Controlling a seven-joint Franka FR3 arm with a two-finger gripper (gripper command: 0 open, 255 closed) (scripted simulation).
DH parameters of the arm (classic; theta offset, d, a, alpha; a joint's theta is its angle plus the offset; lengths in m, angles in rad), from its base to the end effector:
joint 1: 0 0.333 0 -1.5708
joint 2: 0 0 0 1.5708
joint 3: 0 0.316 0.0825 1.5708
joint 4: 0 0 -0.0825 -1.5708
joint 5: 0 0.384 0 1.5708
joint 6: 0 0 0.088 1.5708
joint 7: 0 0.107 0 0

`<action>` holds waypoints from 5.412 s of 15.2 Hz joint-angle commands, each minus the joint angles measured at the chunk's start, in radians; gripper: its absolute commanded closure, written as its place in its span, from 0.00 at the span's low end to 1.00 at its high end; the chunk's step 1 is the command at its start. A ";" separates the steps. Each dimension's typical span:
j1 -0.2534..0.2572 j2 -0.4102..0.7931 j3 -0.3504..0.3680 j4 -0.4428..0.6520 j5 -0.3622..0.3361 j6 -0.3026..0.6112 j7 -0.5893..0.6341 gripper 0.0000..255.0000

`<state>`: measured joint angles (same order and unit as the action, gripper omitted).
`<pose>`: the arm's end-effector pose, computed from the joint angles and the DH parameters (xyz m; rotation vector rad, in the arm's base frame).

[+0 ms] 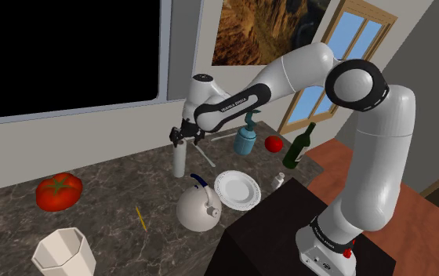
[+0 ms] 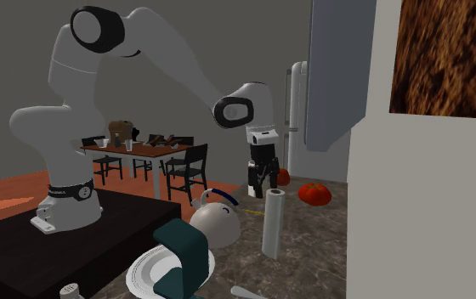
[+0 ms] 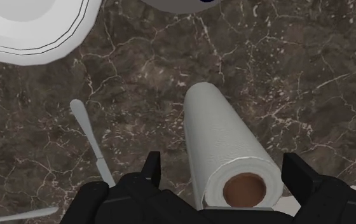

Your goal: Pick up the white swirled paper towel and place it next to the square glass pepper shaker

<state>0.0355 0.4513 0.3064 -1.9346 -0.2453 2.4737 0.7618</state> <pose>0.6002 0.2034 0.2719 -3.0739 0.4206 -0.1808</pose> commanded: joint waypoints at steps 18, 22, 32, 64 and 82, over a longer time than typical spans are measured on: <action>-0.002 -0.006 -0.004 -0.006 0.011 -0.035 -0.010 1.00; -0.008 -0.042 0.005 0.001 0.030 -0.075 -0.023 1.00; -0.053 0.196 0.052 0.338 0.071 -0.295 -0.194 0.00; -0.177 0.101 0.241 0.152 -0.191 -0.242 0.259 0.00; -0.166 0.140 0.222 0.147 -0.217 -0.202 0.274 1.00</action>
<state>-0.1309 0.5913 0.5281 -1.7879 -0.4620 2.2714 1.0361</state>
